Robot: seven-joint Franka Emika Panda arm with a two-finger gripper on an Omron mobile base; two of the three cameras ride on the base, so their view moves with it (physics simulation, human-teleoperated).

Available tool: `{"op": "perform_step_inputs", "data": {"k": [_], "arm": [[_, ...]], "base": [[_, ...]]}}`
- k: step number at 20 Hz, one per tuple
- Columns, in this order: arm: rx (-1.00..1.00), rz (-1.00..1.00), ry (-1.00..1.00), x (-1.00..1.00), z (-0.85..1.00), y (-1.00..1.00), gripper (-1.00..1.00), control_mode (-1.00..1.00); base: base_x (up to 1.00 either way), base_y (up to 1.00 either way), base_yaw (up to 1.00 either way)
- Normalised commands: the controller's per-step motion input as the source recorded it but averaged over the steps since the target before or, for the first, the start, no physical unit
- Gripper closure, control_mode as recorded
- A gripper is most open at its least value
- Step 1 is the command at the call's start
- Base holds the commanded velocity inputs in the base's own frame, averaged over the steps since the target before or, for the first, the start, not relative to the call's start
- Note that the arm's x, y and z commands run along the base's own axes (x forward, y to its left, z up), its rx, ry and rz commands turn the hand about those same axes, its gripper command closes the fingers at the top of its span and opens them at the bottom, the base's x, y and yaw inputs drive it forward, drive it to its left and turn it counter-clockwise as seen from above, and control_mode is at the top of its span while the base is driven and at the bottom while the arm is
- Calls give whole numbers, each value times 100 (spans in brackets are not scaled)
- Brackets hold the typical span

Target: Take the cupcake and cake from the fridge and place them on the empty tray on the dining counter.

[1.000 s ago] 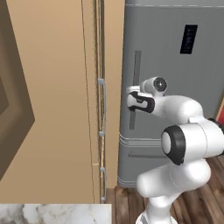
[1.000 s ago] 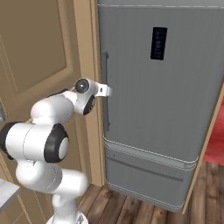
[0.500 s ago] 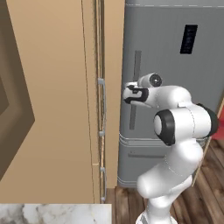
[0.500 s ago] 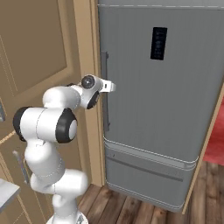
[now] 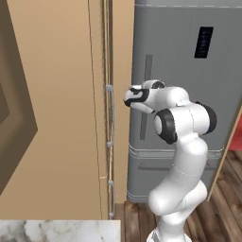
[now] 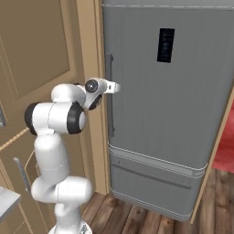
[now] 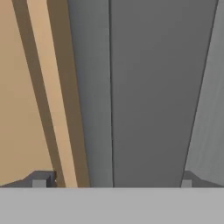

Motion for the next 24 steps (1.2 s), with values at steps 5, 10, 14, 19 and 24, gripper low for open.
{"op": "perform_step_inputs", "data": {"k": [5, 10, 14, 19, 24], "arm": [[0, 0, -6, 65, -6, -15, -100, -100], [0, 0, -1, 63, 0, -21, 100, -100], [0, 3, 3, 71, 0, -16, 100, -100], [0, 13, 9, 72, 0, -31, 100, -100], [0, 12, 9, 15, 0, -44, 100, -100]], "base": [[0, 0, 0], [0, 0, 0], [0, 0, 0], [0, 0, 0], [0, 0, 0]]}}
